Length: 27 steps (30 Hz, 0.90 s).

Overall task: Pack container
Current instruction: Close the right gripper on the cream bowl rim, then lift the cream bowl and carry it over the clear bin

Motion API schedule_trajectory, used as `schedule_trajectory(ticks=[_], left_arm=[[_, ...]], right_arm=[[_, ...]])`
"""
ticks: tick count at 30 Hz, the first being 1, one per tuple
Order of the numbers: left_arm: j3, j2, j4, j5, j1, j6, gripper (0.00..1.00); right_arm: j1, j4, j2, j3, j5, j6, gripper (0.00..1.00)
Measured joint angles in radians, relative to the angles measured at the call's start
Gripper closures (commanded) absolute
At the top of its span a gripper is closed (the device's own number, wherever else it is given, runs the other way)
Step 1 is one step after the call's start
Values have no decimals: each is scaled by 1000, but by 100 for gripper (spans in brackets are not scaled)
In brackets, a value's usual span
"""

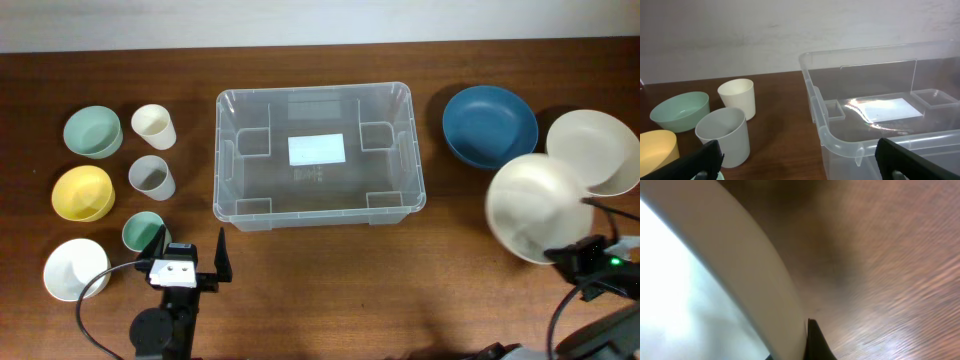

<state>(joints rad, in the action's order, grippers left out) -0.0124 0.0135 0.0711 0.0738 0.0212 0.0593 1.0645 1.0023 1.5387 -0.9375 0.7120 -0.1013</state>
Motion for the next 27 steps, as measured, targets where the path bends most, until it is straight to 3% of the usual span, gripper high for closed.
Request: schedule_trajectory(ticks=[5,10,17,18,23,27], left_arm=[[0,0,0,0,0,0,1],[0,0,0,0,0,0,1],[0,0,0,0,0,0,0],[0,0,0,0,0,0,1],[0,0,0,0,0,0,1],[0,0,0,0,0,0,1]], right_arm=[[55,139,-136,-76,129,73,96],[-28,178,-281,-180,171,52,96],[-459,-80,-421,-300,93,-198,96],[-607,-171,-426,-307,26,-276,96],[-1052,-373,-349,-312,-187,-470,96],[-1239,-497,-217,-312,-321,-555,96]])
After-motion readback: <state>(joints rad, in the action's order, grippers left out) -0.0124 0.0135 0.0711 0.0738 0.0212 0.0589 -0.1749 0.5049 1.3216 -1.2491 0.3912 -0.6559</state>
